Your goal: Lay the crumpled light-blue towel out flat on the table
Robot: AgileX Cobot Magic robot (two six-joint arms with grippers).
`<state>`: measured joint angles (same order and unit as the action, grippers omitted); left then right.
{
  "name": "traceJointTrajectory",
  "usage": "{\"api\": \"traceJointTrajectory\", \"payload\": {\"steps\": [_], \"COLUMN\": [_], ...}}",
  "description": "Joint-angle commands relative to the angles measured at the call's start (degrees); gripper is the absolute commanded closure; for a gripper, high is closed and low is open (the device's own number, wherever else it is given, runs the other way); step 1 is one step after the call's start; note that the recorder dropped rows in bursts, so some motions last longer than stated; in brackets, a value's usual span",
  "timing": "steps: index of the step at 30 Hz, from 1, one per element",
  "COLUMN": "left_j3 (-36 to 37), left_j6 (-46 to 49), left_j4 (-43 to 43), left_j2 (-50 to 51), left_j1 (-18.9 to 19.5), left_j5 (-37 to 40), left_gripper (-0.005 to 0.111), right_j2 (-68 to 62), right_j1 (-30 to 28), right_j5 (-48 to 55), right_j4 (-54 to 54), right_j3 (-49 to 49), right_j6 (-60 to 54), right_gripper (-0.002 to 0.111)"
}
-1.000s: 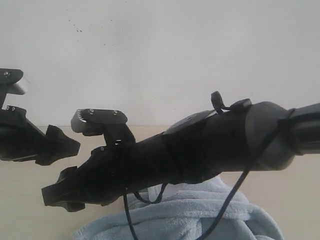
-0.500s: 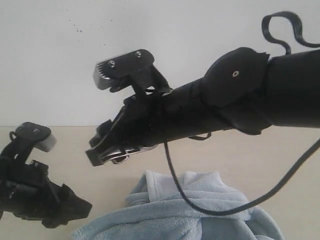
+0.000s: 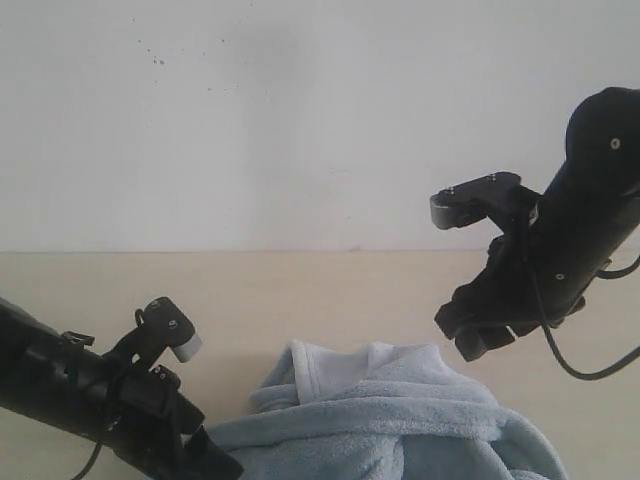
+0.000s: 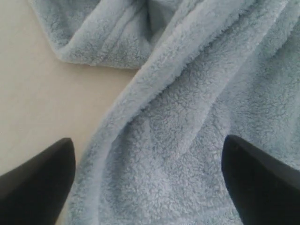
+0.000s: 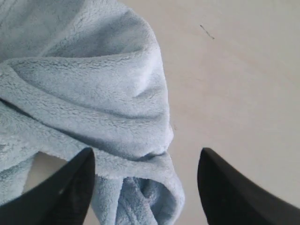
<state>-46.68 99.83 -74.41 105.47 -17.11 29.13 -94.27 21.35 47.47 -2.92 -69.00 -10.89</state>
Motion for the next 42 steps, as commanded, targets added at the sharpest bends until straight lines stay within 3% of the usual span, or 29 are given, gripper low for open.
{"api": "traceJointTrajectory", "payload": {"steps": [1, 7, 11, 13, 20, 26, 30, 34, 38, 42], "left_j3": [-1.5, -1.5, -1.7, -1.7, -1.7, -1.3, -0.7, 0.1, -0.7, -3.3], "left_j6": [0.5, 0.5, 0.3, -0.3, -13.0, -14.1, -11.5, -6.3, 1.7, 11.6], "left_j4": [-0.5, 0.0, 2.4, 4.0, 4.4, 4.9, 5.3, 4.2, 0.4, -5.1], "left_j2": [2.4, 2.9, 1.6, 0.2, -12.8, -25.5, -25.9, -20.1, -10.7, -3.8], "left_j1": [-0.1, -0.1, -0.1, -0.1, -0.1, -0.1, -0.1, -0.1, -0.1, -0.1], "left_j5": [0.9, -0.7, -0.7, -0.9, -12.7, -8.5, -6.4, -5.4, 2.6, 11.3], "left_gripper": [0.040, 0.071, 0.101, 0.103, 0.103, 0.103, 0.102, 0.083, 0.051, 0.043], "right_j2": [0.4, 0.4, 0.4, 0.4, 0.4, 0.4, 0.4, 0.4, 0.4, 0.4], "right_j1": [-0.3, -0.3, -0.3, -0.3, -0.3, -0.3, -0.3, -0.3, -0.3, -0.3], "right_j5": [-0.9, -1.2, -0.8, -0.8, -0.8, -0.1, 3.2, 3.9, 3.9, 2.0], "right_j4": [-2.9, -6.0, -6.4, -6.4, -6.1, -8.7, -12.3, -11.8, -11.9, -14.5], "right_j3": [-0.1, -0.1, -0.1, -0.1, -0.1, -0.1, -0.1, -0.1, -0.1, -0.1], "right_j6": [-0.6, -0.6, -1.0, -1.7, -1.7, -6.6, -15.1, -15.4, -15.0, -14.3], "right_gripper": [0.048, 0.048, 0.048, 0.048, 0.048, 0.048, 0.048, 0.048, 0.048, 0.048]}}
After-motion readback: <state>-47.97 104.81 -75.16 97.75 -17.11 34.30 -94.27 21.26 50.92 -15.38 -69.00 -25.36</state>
